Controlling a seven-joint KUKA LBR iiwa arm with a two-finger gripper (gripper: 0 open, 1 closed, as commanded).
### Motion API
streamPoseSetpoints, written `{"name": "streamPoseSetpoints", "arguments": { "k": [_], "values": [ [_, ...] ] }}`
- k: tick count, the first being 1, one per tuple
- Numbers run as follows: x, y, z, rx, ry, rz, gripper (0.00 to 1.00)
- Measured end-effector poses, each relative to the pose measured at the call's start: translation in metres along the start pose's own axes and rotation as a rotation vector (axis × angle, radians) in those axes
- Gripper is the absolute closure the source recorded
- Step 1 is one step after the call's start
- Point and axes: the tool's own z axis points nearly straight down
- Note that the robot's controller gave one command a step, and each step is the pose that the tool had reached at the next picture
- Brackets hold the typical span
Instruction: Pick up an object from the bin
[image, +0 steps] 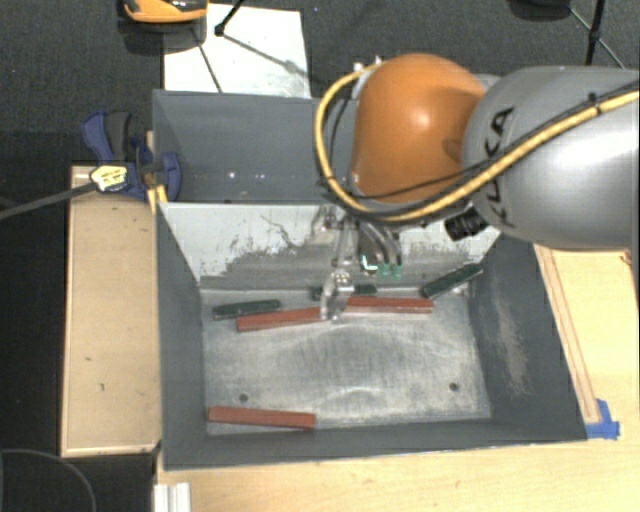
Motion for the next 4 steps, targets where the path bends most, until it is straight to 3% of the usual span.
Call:
{"name": "streamPoseSetpoints", "arguments": {
  "k": [1,2,3,4],
  "values": [
    [-0.002,-0.001,-0.005,-0.001,-0.008,0.003,0.00],
    [-0.005,-0.001,0.078,-0.001,-0.011,-0.027,0.00],
    [-0.004,0.001,0.135,0.000,-0.003,-0.032,0.00],
    [-0.012,0.012,0.127,-0.001,-0.009,-0.044,0.00]
  ]
}}
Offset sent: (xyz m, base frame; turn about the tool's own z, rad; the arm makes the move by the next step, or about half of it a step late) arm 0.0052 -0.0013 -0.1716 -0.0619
